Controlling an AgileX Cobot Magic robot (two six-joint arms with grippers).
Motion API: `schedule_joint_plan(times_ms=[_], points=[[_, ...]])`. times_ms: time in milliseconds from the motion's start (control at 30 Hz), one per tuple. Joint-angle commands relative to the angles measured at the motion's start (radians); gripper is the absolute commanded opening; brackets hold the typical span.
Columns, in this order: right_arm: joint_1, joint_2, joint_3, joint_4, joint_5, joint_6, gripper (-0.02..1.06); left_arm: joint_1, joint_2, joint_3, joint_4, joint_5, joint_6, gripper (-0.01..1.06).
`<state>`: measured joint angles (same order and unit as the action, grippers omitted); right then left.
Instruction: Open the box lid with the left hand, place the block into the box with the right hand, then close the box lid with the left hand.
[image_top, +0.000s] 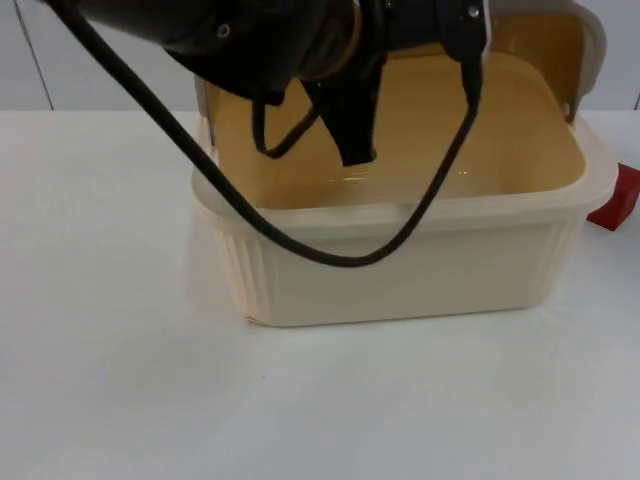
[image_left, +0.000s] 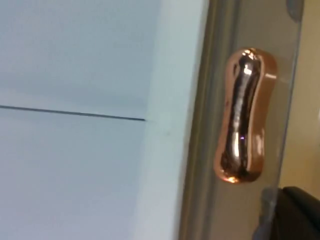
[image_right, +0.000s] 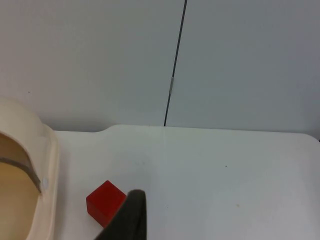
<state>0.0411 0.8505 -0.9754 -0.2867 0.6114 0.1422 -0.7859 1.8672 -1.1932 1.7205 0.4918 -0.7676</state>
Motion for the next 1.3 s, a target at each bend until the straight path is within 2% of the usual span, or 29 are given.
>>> schedule_joint_plan(times_ms=[0, 33, 67, 100, 167, 233, 267, 333, 467, 600, 633, 800, 833, 900, 1000, 1100, 1200, 1267], points=[[0.002, -0.006, -0.006, 0.000, -0.004, 0.000, 1.05, -0.015, -0.018, -0.009, -0.087, -0.009, -0.019, 0.00], [0.002, -0.006, -0.006, 0.000, -0.004, 0.000, 1.05, -0.017, -0.025, -0.009, -0.123, -0.011, -0.019, 0.00], [0.002, -0.006, -0.006, 0.000, -0.004, 0.000, 1.05, -0.030, -0.048, -0.009, -0.239, -0.043, -0.019, 0.00], [0.002, -0.006, -0.006, 0.000, -0.004, 0.000, 1.05, -0.030, -0.048, -0.009, -0.239, -0.043, -0.019, 0.00], [0.002, -0.006, -0.006, 0.000, -0.006, 0.000, 1.05, -0.031, -0.097, -0.003, -0.490, -0.165, 0.043, 0.00], [0.002, -0.006, -0.006, 0.000, -0.006, 0.000, 1.05, -0.021, -0.152, 0.024, -0.754, -0.306, 0.191, 0.00], [0.002, -0.006, -0.006, 0.000, -0.006, 0.000, 1.05, -0.021, -0.152, 0.024, -0.754, -0.306, 0.191, 0.00], [0.002, -0.006, -0.006, 0.000, -0.006, 0.000, 1.05, -0.016, -0.210, 0.062, -0.938, -0.396, 0.300, 0.00], [0.002, -0.006, -0.006, 0.000, -0.006, 0.000, 1.05, 0.003, -0.303, 0.083, -1.006, -0.391, 0.314, 0.00], [0.002, -0.006, -0.006, 0.000, -0.006, 0.000, 1.05, 0.122, -0.419, 0.083, -1.085, -0.378, 0.314, 0.00], [0.002, -0.006, -0.006, 0.000, -0.006, 0.000, 1.05, 0.122, -0.419, 0.083, -1.085, -0.378, 0.314, 0.00], [0.002, -0.006, -0.006, 0.000, -0.006, 0.000, 1.05, 0.348, -0.531, 0.083, -1.172, -0.313, 0.296, 0.00], [0.002, -0.006, -0.006, 0.000, -0.006, 0.000, 1.05, 0.348, -0.531, 0.083, -1.172, -0.313, 0.296, 0.00], [0.002, -0.006, -0.006, 0.000, -0.006, 0.000, 1.05, 0.427, -0.563, 0.083, -1.196, -0.275, 0.244, 0.00], [0.002, -0.006, -0.006, 0.000, -0.006, 0.000, 1.05, 0.554, -0.589, 0.083, -1.321, -0.218, 0.202, 0.00], [0.002, -0.006, -0.006, 0.002, -0.006, 0.000, 1.05, 0.602, -0.589, 0.083, -1.391, -0.216, 0.205, 0.00], [0.002, -0.006, -0.006, 0.002, -0.006, 0.000, 1.05, 0.607, -0.589, 0.083, -1.409, -0.214, 0.229, 0.00], [0.002, -0.006, -0.006, 0.002, -0.006, 0.000, 1.05, 0.604, -0.589, 0.083, -1.421, -0.208, 0.288, 0.00]])
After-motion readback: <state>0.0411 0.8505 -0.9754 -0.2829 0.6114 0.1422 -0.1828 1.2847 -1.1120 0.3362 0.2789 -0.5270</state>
